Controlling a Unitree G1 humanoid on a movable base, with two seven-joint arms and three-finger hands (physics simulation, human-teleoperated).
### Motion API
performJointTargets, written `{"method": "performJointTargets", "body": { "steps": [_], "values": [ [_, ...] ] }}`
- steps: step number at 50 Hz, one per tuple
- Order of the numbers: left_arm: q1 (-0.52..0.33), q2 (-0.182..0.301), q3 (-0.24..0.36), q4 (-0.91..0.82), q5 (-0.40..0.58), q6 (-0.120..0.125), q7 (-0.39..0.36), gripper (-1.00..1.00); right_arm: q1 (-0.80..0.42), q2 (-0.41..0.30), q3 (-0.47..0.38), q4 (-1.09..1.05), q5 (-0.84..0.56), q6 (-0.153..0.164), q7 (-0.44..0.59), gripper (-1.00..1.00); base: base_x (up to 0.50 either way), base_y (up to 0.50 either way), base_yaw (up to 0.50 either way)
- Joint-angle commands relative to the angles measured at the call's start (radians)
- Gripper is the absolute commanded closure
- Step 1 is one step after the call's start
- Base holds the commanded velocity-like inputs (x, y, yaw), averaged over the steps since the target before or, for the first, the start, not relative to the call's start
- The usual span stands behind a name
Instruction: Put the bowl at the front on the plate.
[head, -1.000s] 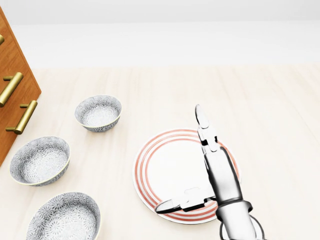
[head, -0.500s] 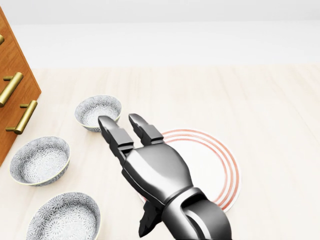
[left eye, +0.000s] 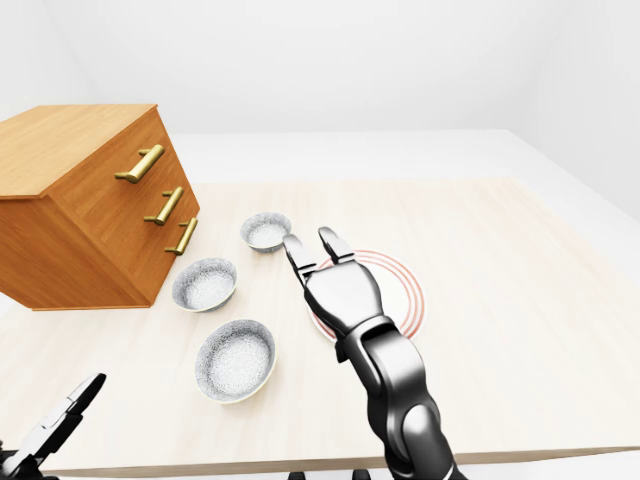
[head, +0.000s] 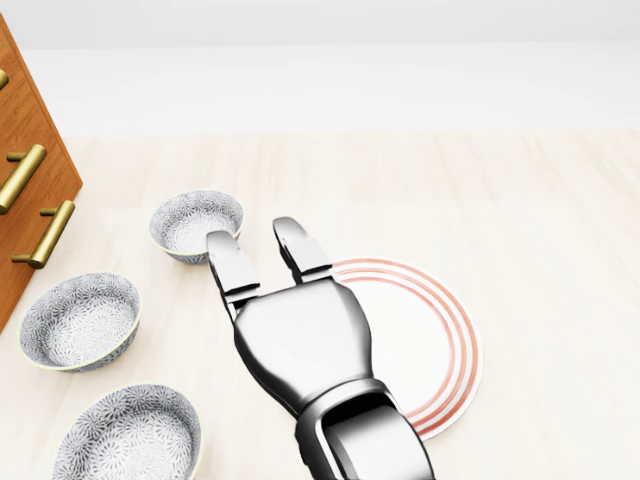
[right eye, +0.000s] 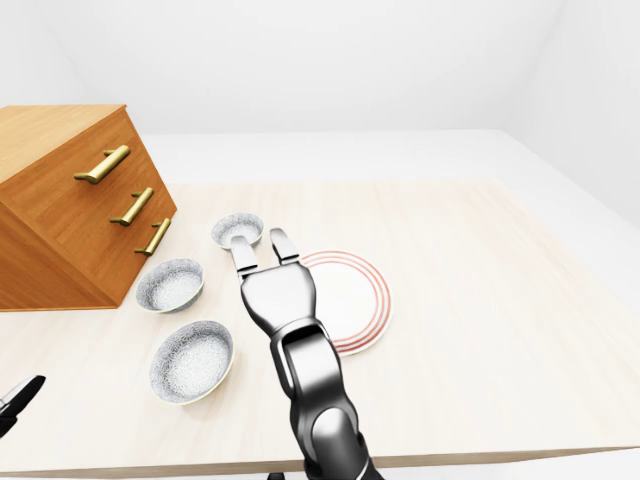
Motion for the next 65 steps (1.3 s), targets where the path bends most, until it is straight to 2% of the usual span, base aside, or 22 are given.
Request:
{"method": "performJointTargets", "body": {
  "steps": [1,13,20,28,35,42,53,65],
  "values": [
    [0.0,0.002,-0.007,0.012,0.002,0.0,0.003,-1.0,0.002,0.015,0.008,-0.002,-0.064,0.0,0.0,-1.0,0.0,0.0,0.0],
    [0.001,0.003,-0.009,0.013,0.0,0.0,0.005,-1.0,0.003,0.016,0.007,-0.002,-0.064,0.0,0.0,-1.0,0.0,0.0,0.0],
    [-0.002,0.008,-0.004,0.004,-0.011,0.0,0.012,-1.0,0.033,0.017,0.092,0.03,-0.076,0.0,0.0,-1.0,0.0,0.0,0.0],
    [-0.006,0.008,-0.008,0.018,-0.007,0.0,0.009,-1.0,0.041,0.027,0.129,0.068,-0.085,0.0,0.0,-1.0,0.0,0.0,0.0],
    [-0.001,0.01,-0.005,0.004,-0.012,0.0,0.011,-1.0,0.061,0.042,0.202,0.057,-0.102,0.0,0.0,-1.0,0.0,0.0,0.0],
    [-0.004,0.007,-0.009,0.021,-0.002,0.0,0.012,-1.0,0.096,0.025,0.253,0.055,-0.095,0.0,0.0,-1.0,0.0,0.0,0.0],
    [-0.002,0.007,-0.012,0.017,0.001,0.0,0.013,-1.0,0.163,-0.045,0.309,0.017,-0.062,0.0,0.0,-1.0,0.0,0.0,0.0],
    [-0.003,0.001,-0.013,0.033,0.009,0.0,0.0,-1.0,0.19,-0.069,0.357,0.014,-0.021,0.0,0.0,-1.0,0.0,0.0,0.0]
  ]
}}
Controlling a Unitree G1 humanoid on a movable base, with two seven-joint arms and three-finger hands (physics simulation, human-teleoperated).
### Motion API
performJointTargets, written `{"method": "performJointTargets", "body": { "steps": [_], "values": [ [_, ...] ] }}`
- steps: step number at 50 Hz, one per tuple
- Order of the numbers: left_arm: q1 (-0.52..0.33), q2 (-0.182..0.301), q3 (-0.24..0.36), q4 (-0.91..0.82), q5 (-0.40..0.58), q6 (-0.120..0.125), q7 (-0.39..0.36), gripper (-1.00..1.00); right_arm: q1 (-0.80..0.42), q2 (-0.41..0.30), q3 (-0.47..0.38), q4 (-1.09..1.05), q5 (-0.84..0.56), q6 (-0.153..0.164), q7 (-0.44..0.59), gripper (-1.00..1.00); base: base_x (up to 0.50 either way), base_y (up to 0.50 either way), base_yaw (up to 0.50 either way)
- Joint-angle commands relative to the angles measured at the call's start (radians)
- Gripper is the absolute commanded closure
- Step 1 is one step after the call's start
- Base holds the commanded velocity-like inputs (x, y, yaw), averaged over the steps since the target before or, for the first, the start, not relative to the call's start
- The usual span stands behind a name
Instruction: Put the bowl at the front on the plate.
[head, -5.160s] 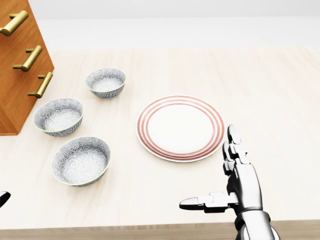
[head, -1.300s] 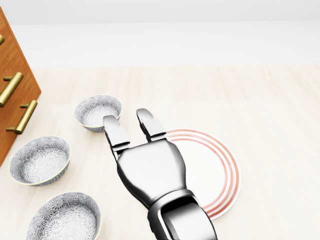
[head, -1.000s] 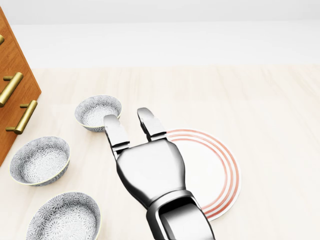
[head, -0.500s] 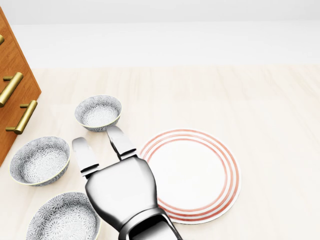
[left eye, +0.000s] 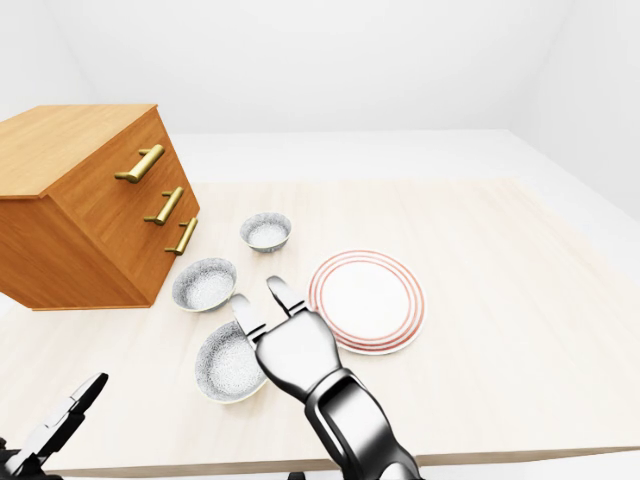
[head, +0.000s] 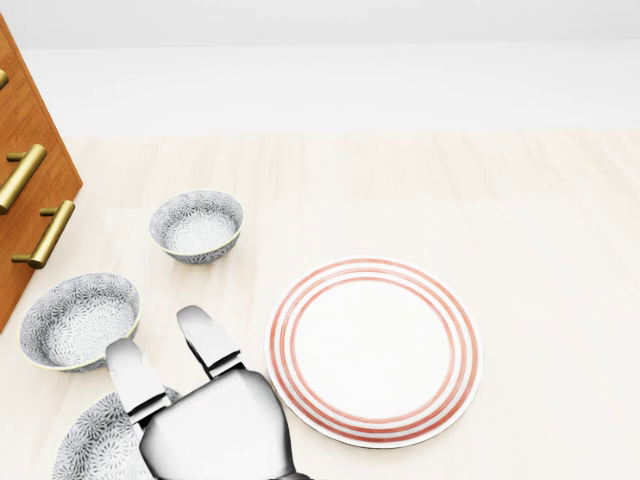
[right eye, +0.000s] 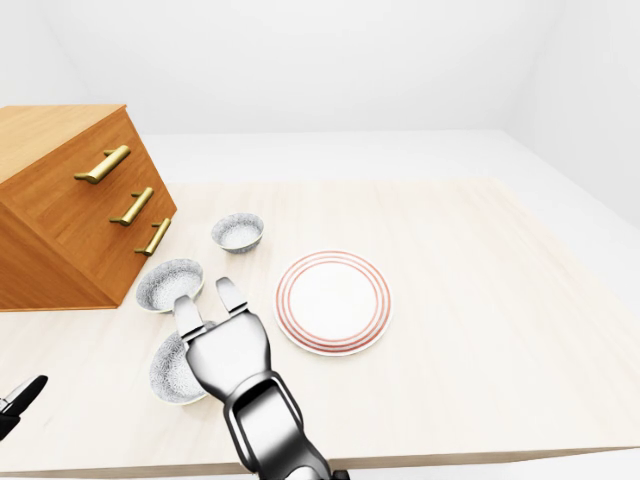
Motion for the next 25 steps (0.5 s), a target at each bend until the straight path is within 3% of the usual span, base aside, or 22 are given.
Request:
{"method": "performJointTargets", "body": {
  "steps": [1,20,25],
  "values": [
    [-0.003,-0.002,-0.006,0.022,0.008,0.0,-0.005,-1.0,0.036,-0.035,0.054,0.005,0.042,0.0,0.0,-1.0,0.0,0.0,0.0],
    [0.002,-0.001,0.0,0.002,0.001,0.0,-0.006,-1.0,0.038,-0.064,0.051,0.148,0.161,0.0,0.0,-1.0,0.0,0.0,0.0],
    [0.006,-0.004,0.004,-0.013,-0.001,0.0,-0.008,-1.0,0.039,-0.04,0.098,0.134,0.173,0.0,0.0,-1.0,0.0,0.0,0.0]
  ]
}}
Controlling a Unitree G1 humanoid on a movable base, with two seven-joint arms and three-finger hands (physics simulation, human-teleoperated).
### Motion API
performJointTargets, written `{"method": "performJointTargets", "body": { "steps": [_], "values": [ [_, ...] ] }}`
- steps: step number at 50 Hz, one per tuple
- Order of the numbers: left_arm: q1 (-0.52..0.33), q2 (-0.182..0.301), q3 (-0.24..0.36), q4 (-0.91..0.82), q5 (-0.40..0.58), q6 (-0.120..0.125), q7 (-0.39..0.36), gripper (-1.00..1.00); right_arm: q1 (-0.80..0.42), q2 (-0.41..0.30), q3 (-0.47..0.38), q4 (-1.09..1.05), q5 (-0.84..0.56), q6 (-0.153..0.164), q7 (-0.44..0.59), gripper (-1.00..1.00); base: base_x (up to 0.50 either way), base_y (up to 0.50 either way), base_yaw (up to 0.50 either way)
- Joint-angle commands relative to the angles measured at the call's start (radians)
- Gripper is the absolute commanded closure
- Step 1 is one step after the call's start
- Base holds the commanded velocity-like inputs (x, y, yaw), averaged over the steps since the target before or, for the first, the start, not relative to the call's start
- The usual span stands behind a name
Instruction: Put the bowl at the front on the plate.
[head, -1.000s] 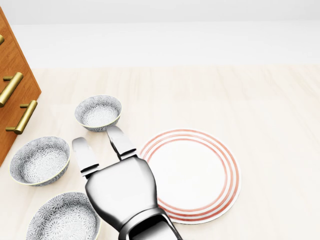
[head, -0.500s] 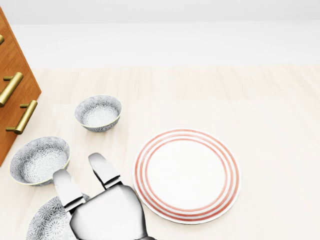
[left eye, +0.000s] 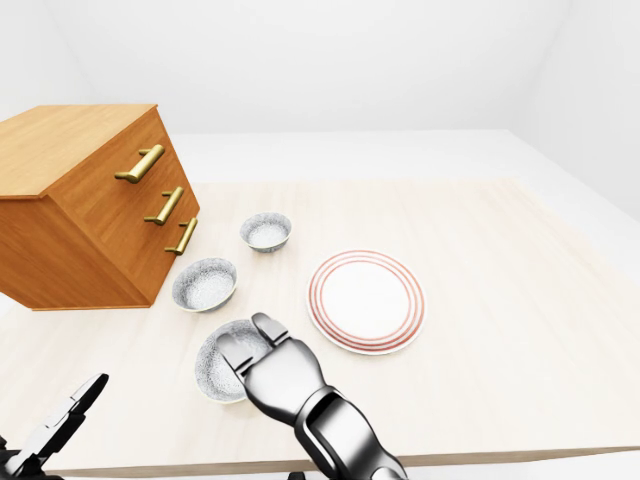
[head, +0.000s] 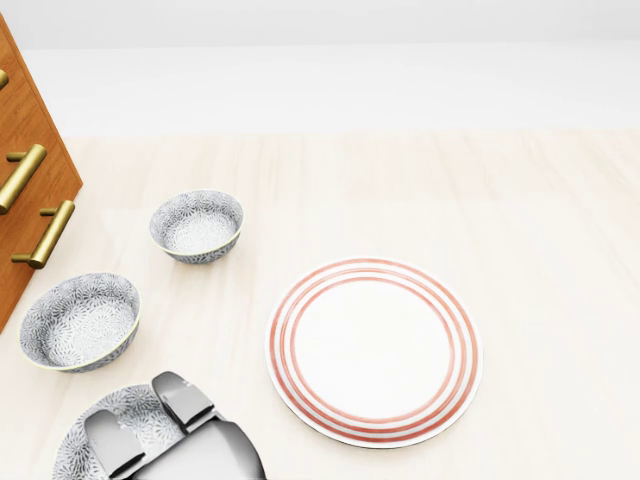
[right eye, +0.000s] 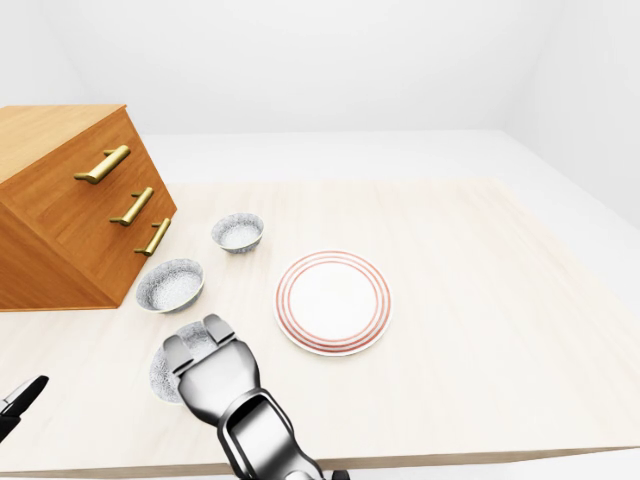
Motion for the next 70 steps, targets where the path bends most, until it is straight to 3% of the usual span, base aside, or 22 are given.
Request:
{"method": "performJointTargets", "body": {
  "steps": [1,31,56,70],
  "values": [
    [0.0,-0.002,0.004,-0.008,0.002,0.0,0.0,-1.0,0.006,0.005,0.042,0.037,0.049,0.0,0.0,-1.0,0.0,0.0,0.0],
    [0.0,-0.001,-0.002,0.001,0.006,0.0,0.001,-1.0,0.0,0.0,0.018,0.011,0.032,0.0,0.0,-1.0,0.0,0.0,0.0],
    [0.0,-0.002,0.007,-0.018,-0.007,0.0,-0.006,-1.0,-0.019,0.013,0.005,0.124,0.05,0.0,0.0,-1.0,0.0,0.0,0.0],
    [-0.002,0.0,0.003,-0.008,-0.005,0.0,-0.002,-1.0,0.011,0.002,0.039,0.192,0.118,0.0,0.0,-1.0,0.0,0.0,0.0]
  ]
}}
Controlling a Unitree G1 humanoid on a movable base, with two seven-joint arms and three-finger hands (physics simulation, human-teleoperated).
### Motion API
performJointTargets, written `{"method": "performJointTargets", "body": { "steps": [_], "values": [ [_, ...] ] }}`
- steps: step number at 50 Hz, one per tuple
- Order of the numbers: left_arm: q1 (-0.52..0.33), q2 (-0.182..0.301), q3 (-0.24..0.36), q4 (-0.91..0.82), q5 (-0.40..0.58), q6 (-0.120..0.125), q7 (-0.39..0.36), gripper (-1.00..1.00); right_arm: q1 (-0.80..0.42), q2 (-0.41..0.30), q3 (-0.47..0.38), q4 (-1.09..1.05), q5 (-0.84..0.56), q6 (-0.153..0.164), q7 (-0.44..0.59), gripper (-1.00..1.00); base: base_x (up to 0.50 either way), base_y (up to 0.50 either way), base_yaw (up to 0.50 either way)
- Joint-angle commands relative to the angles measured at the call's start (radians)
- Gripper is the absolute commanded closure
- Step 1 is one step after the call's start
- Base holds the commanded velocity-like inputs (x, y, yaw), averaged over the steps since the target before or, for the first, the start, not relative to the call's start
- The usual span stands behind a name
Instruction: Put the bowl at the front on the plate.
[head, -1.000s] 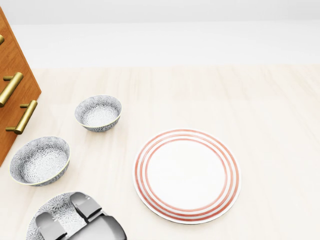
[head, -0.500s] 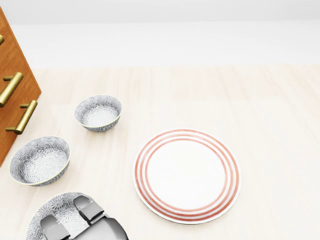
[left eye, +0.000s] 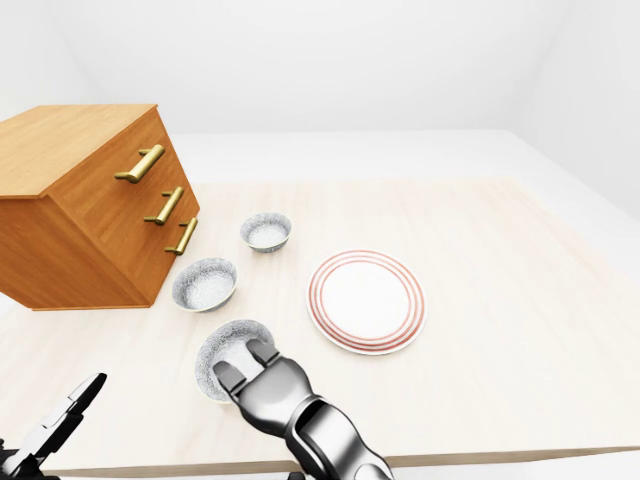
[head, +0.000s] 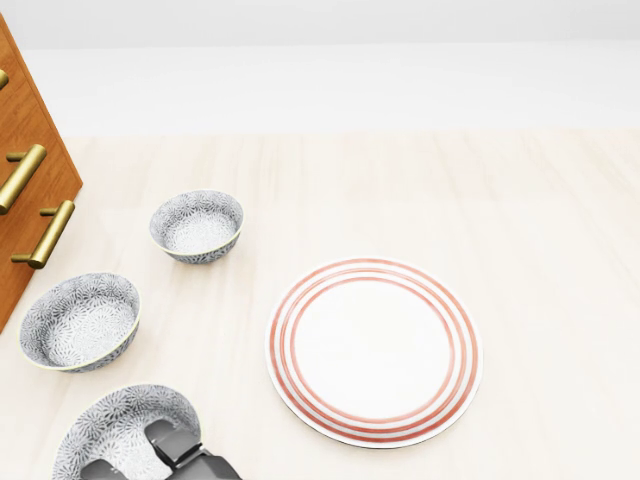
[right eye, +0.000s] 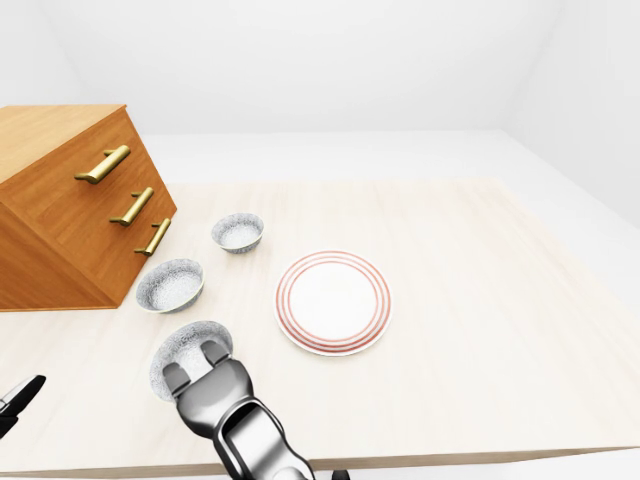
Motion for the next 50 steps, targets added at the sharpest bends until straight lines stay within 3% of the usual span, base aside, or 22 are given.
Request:
{"method": "performJointTargets", "body": {
  "steps": [1,18,50],
  "values": [
    [0.002,0.002,-0.001,-0.005,-0.003,0.0,0.004,-1.0,0.013,-0.007,0.019,0.049,0.043,0.0,0.0,-1.0,0.0,0.0,0.0],
    [-0.002,0.001,0.007,-0.007,-0.001,0.0,0.0,-1.0,0.007,-0.001,0.025,0.084,0.06,0.0,0.0,-1.0,0.0,0.0,0.0],
    [-0.003,0.003,0.0,0.005,-0.002,0.0,0.002,-1.0,-0.056,0.068,-0.057,0.201,0.05,0.0,0.0,-1.0,0.0,0.0,0.0]
  ]
}}
